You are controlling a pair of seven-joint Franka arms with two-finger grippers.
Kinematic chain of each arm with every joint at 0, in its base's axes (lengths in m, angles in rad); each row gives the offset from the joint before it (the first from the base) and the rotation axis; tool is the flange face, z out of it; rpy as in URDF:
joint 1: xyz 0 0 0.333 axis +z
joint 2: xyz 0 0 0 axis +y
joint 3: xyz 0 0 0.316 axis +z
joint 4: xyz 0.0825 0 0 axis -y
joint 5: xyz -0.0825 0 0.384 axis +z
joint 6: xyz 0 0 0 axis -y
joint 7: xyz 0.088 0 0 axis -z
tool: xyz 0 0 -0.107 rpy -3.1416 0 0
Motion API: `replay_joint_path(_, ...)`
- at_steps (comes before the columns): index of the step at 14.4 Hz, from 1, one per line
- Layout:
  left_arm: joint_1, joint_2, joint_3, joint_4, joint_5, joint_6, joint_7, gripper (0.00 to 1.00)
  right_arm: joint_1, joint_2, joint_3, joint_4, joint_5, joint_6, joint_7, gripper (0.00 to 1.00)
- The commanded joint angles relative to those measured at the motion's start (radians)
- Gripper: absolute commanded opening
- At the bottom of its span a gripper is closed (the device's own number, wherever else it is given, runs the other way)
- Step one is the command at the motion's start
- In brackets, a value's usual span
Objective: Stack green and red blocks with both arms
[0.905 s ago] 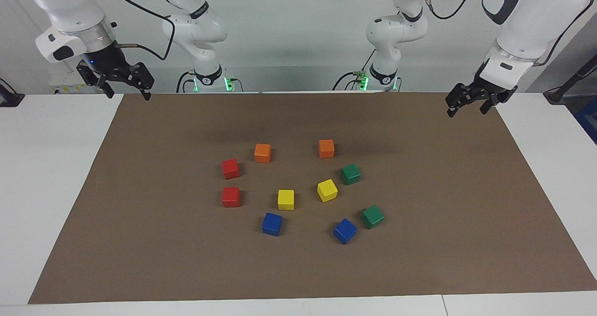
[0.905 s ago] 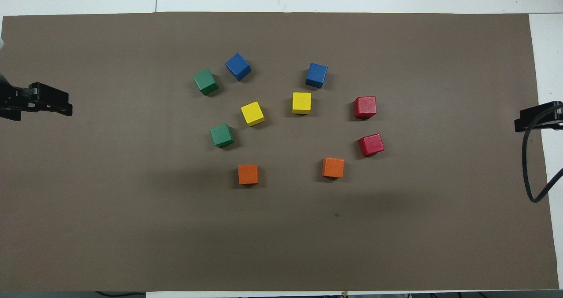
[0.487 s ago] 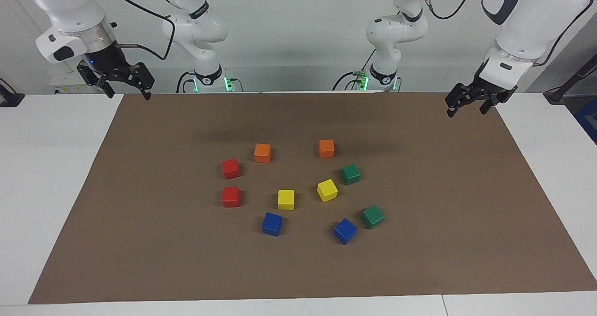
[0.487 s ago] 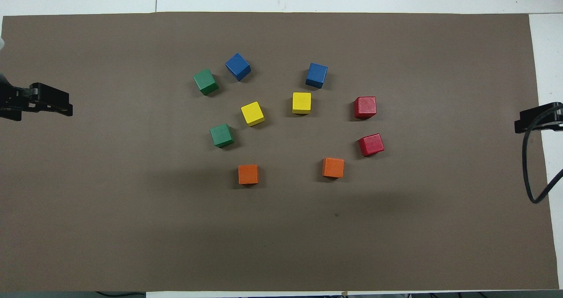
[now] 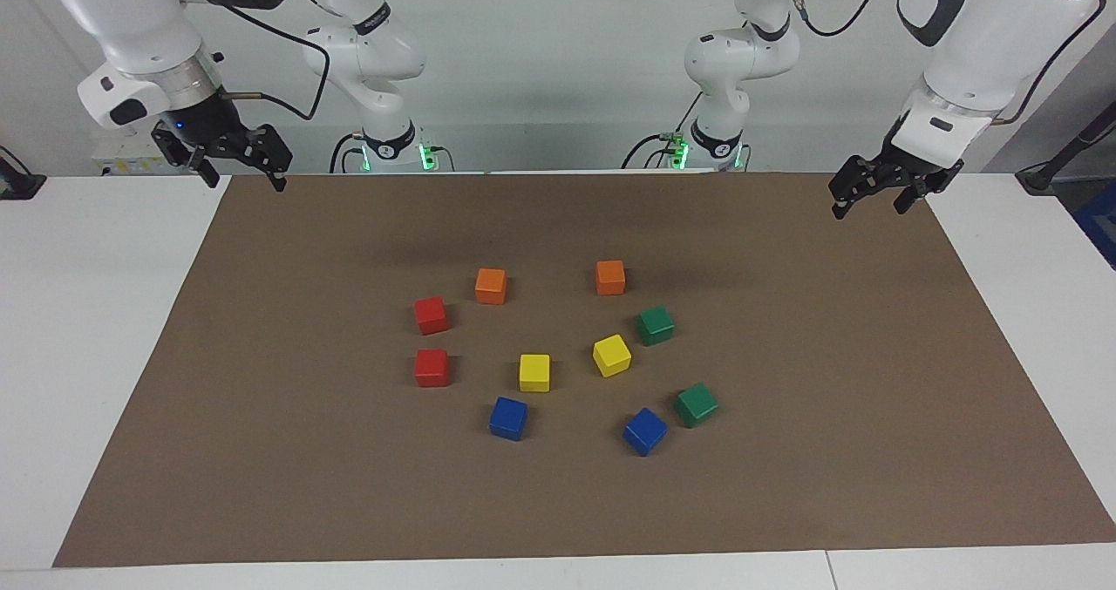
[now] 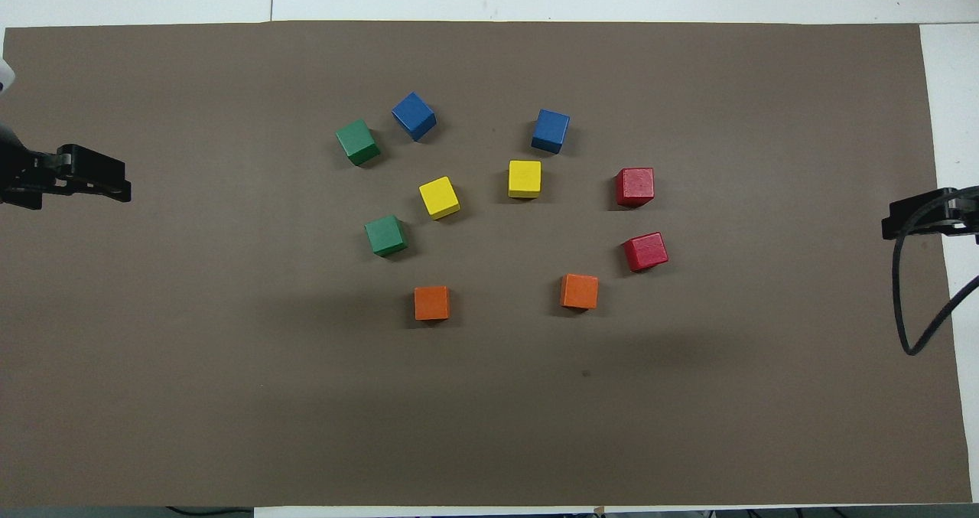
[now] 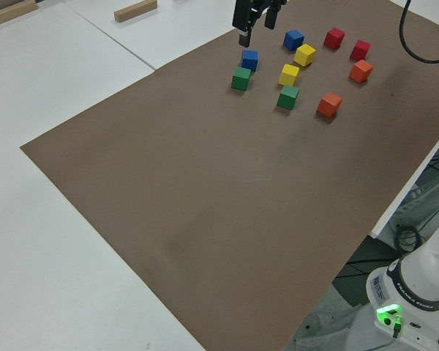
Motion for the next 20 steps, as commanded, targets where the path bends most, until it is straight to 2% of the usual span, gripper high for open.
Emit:
replay_joint_path(1, -0.009, -0.015, 0.006, -0.015, -0.01, 0.017, -0.01, 1.0, 0.001, -0.018, 0.008, -0.095, 0.005, 0.095, -0.01, 1.0)
replay_joint_path(4, -0.01, -0.035, -0.003, -0.055, -0.012, 0.035, -0.028, 1.0, 0.044, 0.002, 0.011, -0.155, 0.025, 0.176, 0.042, 1.0)
replay_joint_path(7, -0.036, -0.041, -0.003, -0.081, -0.012, 0.039, -0.027, 1.0, 0.09, 0.044, 0.011, -0.159, 0.028, 0.215, 0.109, 1.0)
replay_joint_path(10, -0.036, -0.047, -0.003, -0.09, -0.01, 0.029, -0.018, 1.0, 0.15, 0.076, 0.011, -0.181, 0.028, 0.297, 0.157, 1.0)
replay_joint_path(15, -0.038, -0.047, -0.003, -0.081, -0.007, 0.044, -0.033, 1.0, 0.168, 0.11, 0.011, -0.23, 0.028, 0.38, 0.16, 1.0)
replay_joint_path(18, -0.045, -0.049, -0.004, -0.087, -0.007, 0.062, -0.039, 1.0, 0.213, 0.153, 0.011, -0.228, 0.028, 0.431, 0.22, 1.0)
replay_joint_path(20, -0.048, -0.05, -0.006, -0.098, -0.007, 0.078, -0.137, 1.0, 0.242, 0.177, 0.011, -0.23, 0.028, 0.469, 0.26, 1.0)
